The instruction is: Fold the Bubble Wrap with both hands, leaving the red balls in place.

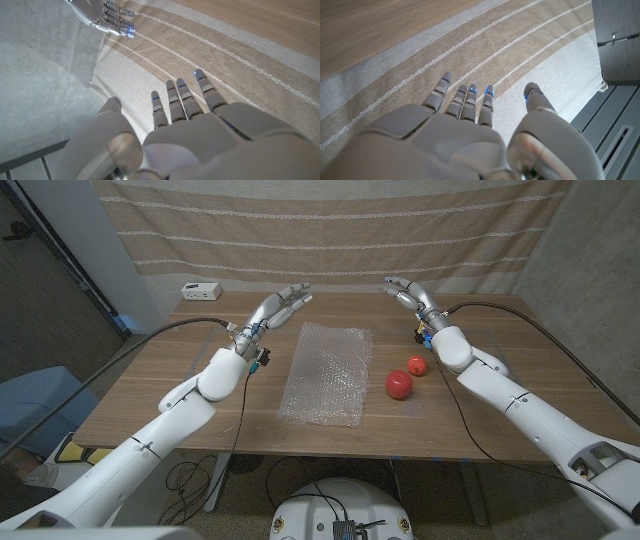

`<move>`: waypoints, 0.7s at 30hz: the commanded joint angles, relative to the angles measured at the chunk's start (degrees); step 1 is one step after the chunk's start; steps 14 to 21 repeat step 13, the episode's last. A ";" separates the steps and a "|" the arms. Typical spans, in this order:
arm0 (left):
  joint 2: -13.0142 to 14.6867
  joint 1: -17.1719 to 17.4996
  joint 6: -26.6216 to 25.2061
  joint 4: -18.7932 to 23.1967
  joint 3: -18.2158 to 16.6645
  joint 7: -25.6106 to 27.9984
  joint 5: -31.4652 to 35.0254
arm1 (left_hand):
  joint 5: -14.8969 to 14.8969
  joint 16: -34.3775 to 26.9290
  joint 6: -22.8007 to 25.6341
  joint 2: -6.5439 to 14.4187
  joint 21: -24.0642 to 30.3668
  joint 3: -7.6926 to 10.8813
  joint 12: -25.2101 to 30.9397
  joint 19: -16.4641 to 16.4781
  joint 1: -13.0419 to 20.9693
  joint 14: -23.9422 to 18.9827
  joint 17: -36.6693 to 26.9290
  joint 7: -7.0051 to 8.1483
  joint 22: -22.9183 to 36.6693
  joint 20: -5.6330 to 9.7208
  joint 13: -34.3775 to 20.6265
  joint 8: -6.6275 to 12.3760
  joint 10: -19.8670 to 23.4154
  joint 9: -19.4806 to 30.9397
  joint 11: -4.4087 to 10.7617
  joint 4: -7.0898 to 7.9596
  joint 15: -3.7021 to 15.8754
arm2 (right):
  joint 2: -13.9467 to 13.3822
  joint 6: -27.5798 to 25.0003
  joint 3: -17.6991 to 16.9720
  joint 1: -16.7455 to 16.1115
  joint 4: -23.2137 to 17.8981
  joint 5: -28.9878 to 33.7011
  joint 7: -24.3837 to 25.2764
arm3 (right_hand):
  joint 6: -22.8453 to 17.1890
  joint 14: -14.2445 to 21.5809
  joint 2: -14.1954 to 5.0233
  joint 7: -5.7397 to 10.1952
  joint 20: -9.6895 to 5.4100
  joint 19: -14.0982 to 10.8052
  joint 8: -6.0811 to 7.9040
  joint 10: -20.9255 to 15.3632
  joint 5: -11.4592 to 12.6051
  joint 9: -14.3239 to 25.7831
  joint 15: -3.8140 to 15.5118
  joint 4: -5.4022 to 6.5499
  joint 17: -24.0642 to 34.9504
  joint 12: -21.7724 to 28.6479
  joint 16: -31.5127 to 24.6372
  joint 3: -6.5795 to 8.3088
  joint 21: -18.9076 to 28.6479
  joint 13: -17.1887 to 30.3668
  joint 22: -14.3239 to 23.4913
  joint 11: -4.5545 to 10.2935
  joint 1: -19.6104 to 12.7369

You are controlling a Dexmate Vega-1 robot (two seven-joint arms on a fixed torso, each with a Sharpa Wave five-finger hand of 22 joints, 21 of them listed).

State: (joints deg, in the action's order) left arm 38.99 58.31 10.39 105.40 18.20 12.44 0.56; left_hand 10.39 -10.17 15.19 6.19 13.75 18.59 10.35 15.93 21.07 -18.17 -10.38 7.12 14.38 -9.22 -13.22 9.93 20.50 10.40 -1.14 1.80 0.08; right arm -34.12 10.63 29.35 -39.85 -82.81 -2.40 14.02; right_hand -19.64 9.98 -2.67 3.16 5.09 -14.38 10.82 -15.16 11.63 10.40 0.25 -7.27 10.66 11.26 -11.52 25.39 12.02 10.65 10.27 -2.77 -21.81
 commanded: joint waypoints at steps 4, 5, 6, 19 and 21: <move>-3.05 -4.32 8.07 -13.92 -1.53 -8.42 -21.99 | 0.19 -0.17 -0.41 3.01 -0.32 1.24 0.33 -0.74 -1.03 1.05 -0.34 -1.44 -0.14 -0.33 0.35 0.36 -0.85 0.00 -1.37 1.29 -0.96 | 4.32 8.99 -4.82 -1.84 6.54 -13.74 -2.55 | -1.60 2.72 -0.47 -1.56 -0.60 -2.10 0.66 -2.36 -0.39 0.13 -0.14 -0.33 0.03 0.89 -1.06 -0.66 0.78 0.19 0.12 -0.89 0.46; -2.99 -4.68 8.35 -14.71 -1.40 -9.15 -22.73 | 0.21 -0.21 -0.41 3.23 -0.32 1.30 0.40 -0.77 -1.20 1.08 -0.35 -1.52 -0.16 -0.31 0.39 0.39 -0.79 0.00 -1.45 1.49 -0.99 | 4.38 8.30 -5.13 -2.20 6.18 -13.48 -1.20 | -1.70 3.17 -0.48 -1.65 -0.70 -2.26 0.66 -2.62 -0.43 0.13 -0.03 -0.32 0.04 0.94 -1.20 -0.73 0.82 0.18 0.12 -0.99 0.52; -2.86 -4.97 8.46 -15.36 -1.28 -9.64 -23.24 | 0.24 -0.26 -0.26 3.49 -0.31 1.38 0.48 -0.81 -1.39 1.09 -0.36 -1.69 -0.18 -0.37 0.44 0.47 -0.73 0.01 -1.55 1.73 -1.04 | 4.35 7.35 -5.36 -2.68 5.43 -13.07 0.26 | -1.86 3.24 -0.44 -1.87 -0.74 -2.28 0.69 -2.75 -0.46 0.13 -0.11 -0.32 0.04 0.96 -1.19 -0.80 0.81 0.18 0.12 -1.03 0.57; -3.77 -7.04 9.12 -20.65 -0.69 -10.97 -26.51 | 0.33 -0.32 -1.07 4.20 -0.20 1.77 0.63 -0.73 -2.16 1.37 -0.35 -2.16 -0.30 -0.20 0.66 0.27 -0.87 0.01 -1.82 2.72 -1.31 | 4.33 6.01 -4.79 -5.64 0.93 -11.82 2.96 | -2.05 3.43 -0.78 -2.25 -1.18 -2.55 0.63 -2.89 -0.42 0.12 -0.48 -0.62 -0.05 0.84 -1.04 -0.61 0.81 0.18 0.12 -1.24 0.09; -3.77 -7.04 9.12 -20.65 -0.69 -10.97 -26.51 | 0.33 -0.32 -1.07 4.20 -0.20 1.77 0.63 -0.73 -2.16 1.37 -0.35 -2.16 -0.30 -0.20 0.66 0.27 -0.87 0.01 -1.82 2.72 -1.31 | 4.33 6.01 -4.79 -5.64 0.93 -11.82 2.96 | -2.05 3.43 -0.78 -2.25 -1.18 -2.55 0.63 -2.89 -0.42 0.12 -0.48 -0.62 -0.05 0.84 -1.04 -0.61 0.81 0.18 0.12 -1.24 0.09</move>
